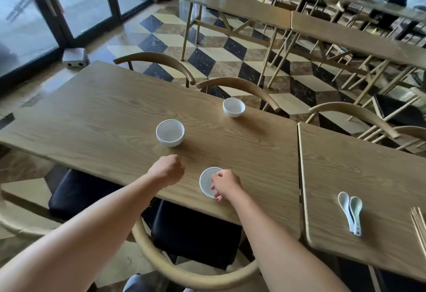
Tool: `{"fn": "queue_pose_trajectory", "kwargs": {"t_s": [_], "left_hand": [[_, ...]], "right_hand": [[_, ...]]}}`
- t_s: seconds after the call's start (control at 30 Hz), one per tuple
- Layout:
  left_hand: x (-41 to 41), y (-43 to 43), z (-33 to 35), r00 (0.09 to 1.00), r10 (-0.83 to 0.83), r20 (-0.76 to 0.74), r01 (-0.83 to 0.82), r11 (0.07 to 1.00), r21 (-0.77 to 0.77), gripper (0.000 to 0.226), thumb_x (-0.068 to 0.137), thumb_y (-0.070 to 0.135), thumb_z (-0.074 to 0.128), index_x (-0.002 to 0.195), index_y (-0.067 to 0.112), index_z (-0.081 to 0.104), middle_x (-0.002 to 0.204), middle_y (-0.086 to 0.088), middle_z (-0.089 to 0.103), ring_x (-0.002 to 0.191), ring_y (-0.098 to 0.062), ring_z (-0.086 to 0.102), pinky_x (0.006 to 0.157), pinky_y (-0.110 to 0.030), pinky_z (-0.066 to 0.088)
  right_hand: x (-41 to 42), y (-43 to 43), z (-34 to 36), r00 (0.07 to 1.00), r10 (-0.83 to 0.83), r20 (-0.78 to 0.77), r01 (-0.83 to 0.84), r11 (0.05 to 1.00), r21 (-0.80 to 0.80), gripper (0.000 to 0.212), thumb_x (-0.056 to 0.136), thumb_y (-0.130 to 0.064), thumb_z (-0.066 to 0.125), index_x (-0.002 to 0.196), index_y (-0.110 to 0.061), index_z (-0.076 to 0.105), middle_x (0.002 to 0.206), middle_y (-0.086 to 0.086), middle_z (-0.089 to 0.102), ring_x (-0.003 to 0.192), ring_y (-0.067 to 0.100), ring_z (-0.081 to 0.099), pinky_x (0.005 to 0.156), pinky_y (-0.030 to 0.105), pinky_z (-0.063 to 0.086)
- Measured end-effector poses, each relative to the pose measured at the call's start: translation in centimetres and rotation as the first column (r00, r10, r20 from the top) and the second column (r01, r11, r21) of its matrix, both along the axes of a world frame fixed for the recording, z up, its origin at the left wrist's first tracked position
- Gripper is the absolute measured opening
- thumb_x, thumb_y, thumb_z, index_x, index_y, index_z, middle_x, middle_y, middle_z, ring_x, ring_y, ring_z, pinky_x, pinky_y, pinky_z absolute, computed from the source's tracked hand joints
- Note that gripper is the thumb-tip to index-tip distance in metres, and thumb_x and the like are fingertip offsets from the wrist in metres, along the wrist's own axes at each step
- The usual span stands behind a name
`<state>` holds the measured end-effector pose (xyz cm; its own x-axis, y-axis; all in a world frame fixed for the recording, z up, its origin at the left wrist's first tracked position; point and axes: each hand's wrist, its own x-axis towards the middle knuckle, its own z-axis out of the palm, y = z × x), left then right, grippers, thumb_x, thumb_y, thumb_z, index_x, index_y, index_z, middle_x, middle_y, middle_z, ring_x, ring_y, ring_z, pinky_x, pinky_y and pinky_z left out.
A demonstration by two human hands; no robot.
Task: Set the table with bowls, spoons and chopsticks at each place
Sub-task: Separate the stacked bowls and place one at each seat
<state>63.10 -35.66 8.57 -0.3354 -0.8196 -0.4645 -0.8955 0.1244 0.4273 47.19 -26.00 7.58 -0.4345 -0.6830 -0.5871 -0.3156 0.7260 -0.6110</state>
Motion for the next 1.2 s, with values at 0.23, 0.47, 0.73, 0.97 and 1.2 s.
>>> {"fn": "queue_pose_trajectory", "kwargs": {"t_s": [0.23, 0.47, 0.73, 0.97, 1.2], "left_hand": [[4.9, -1.9, -1.9, 0.998, -0.031, 0.059, 0.031, 0.999, -0.012, 0.023, 0.088, 0.025, 0.043, 0.089, 0.011, 0.061, 0.093, -0.012, 0.067, 0.074, -0.031, 0.066, 0.069, -0.033, 0.058], [9.1, -6.7, -4.4, 0.988, -0.148, 0.032, 0.147, 0.988, 0.056, 0.023, 0.091, 0.030, 0.045, 0.095, 0.014, 0.060, 0.096, -0.010, 0.066, 0.076, -0.029, 0.066, 0.070, -0.033, 0.059], [12.8, -12.5, -4.8, 0.974, -0.223, 0.030, 0.217, 0.967, 0.134, 0.024, 0.090, 0.025, 0.042, 0.094, 0.011, 0.061, 0.086, -0.010, 0.068, 0.059, -0.030, 0.071, 0.058, -0.034, 0.061], [14.8, -16.0, -7.3, 0.999, -0.041, -0.033, 0.048, 0.968, 0.246, 0.025, 0.087, 0.017, 0.041, 0.093, 0.004, 0.062, 0.083, -0.014, 0.070, 0.068, -0.034, 0.073, 0.066, -0.044, 0.064], [11.8, -18.3, -8.4, 0.995, -0.069, -0.070, 0.082, 0.974, 0.210, 0.032, 0.085, 0.016, 0.040, 0.093, -0.001, 0.066, 0.074, -0.018, 0.073, 0.058, -0.033, 0.072, 0.059, -0.044, 0.063]], "right_hand": [[4.7, -2.0, -1.2, 0.998, -0.014, 0.058, 0.012, 0.999, 0.033, 0.018, 0.093, -0.015, 0.040, 0.088, -0.010, 0.057, 0.083, 0.010, 0.063, 0.048, 0.019, 0.055, 0.041, 0.024, 0.046], [11.4, -4.9, -3.7, 0.986, -0.149, 0.075, 0.142, 0.986, 0.090, 0.020, 0.092, -0.016, 0.042, 0.082, -0.009, 0.059, 0.080, 0.015, 0.066, 0.049, 0.025, 0.057, 0.046, 0.030, 0.051], [17.0, -9.1, -5.7, 0.957, -0.282, 0.070, 0.271, 0.953, 0.134, 0.023, 0.091, -0.016, 0.039, 0.079, -0.010, 0.058, 0.076, 0.016, 0.067, 0.057, 0.028, 0.063, 0.051, 0.035, 0.056], [18.0, -13.0, -6.6, 0.918, -0.393, 0.059, 0.387, 0.918, 0.092, 0.015, 0.088, -0.020, 0.047, 0.076, -0.015, 0.055, 0.067, 0.005, 0.064, 0.037, 0.017, 0.055, 0.036, 0.022, 0.044], [14.4, -16.5, -7.4, 0.906, -0.422, 0.025, 0.421, 0.906, 0.051, 0.016, 0.094, -0.022, 0.041, 0.086, -0.015, 0.053, 0.078, 0.006, 0.062, 0.044, 0.017, 0.058, 0.035, 0.022, 0.044]]}}
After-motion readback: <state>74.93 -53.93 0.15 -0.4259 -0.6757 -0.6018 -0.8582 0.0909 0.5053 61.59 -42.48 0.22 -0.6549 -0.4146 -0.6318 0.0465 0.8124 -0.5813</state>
